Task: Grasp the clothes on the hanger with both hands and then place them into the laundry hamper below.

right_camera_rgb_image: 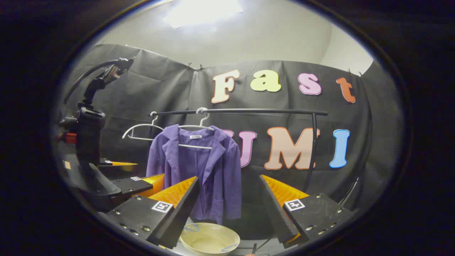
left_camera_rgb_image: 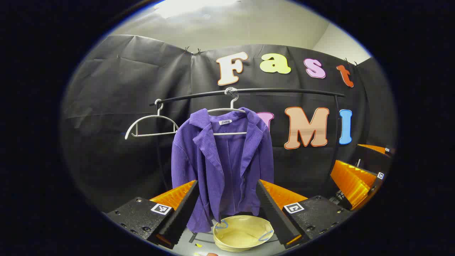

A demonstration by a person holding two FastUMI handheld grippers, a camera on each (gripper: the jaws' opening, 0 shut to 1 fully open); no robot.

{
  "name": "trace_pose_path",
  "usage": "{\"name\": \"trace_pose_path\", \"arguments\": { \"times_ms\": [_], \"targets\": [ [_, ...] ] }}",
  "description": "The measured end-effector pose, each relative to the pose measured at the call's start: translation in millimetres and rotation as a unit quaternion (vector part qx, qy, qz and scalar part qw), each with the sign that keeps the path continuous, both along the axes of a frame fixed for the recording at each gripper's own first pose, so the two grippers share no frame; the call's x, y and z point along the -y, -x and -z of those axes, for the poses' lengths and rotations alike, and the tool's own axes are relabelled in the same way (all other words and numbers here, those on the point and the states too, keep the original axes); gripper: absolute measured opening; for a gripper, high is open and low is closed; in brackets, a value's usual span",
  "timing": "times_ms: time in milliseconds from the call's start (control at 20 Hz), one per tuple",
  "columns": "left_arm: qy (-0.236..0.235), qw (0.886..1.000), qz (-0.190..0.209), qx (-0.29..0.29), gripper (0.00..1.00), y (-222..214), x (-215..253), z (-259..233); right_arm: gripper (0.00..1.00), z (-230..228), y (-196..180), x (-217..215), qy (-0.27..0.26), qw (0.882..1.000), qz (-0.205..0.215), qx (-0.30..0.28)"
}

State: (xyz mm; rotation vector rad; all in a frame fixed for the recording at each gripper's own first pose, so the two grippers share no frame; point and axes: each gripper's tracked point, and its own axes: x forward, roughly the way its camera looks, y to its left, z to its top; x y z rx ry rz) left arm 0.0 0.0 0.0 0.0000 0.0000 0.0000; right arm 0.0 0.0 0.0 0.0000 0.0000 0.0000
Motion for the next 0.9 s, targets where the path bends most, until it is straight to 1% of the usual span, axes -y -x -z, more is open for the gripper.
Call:
{"name": "trace_pose_path", "arguments": {
  "times_ms": [350,400,650,800,850,900],
  "targets": [
    [-0.002,1.0,0.007,-0.002,0.99,-22,-8,0,0.97,0,-27,-3,0.001,1.0,0.012,0.002],
    [-0.001,1.0,0.011,-0.003,0.99,-33,-10,1,0.97,0,-32,-4,0.001,1.0,0.013,0.002],
    [-0.002,1.0,0.024,-0.006,0.99,-52,-12,3,0.97,4,-51,-9,0.002,1.0,0.023,-0.004],
    [0.0,1.0,0.025,-0.011,0.99,-68,-18,4,0.96,9,-64,-10,0.003,0.999,0.03,-0.009],
    [0.0,1.0,0.025,-0.011,0.99,-75,-22,5,0.99,9,-70,-11,0.004,0.999,0.032,-0.009],
    [0.001,1.0,0.023,-0.012,0.99,-82,-26,5,0.97,10,-73,-12,0.005,0.999,0.037,-0.009]
  ]
}}
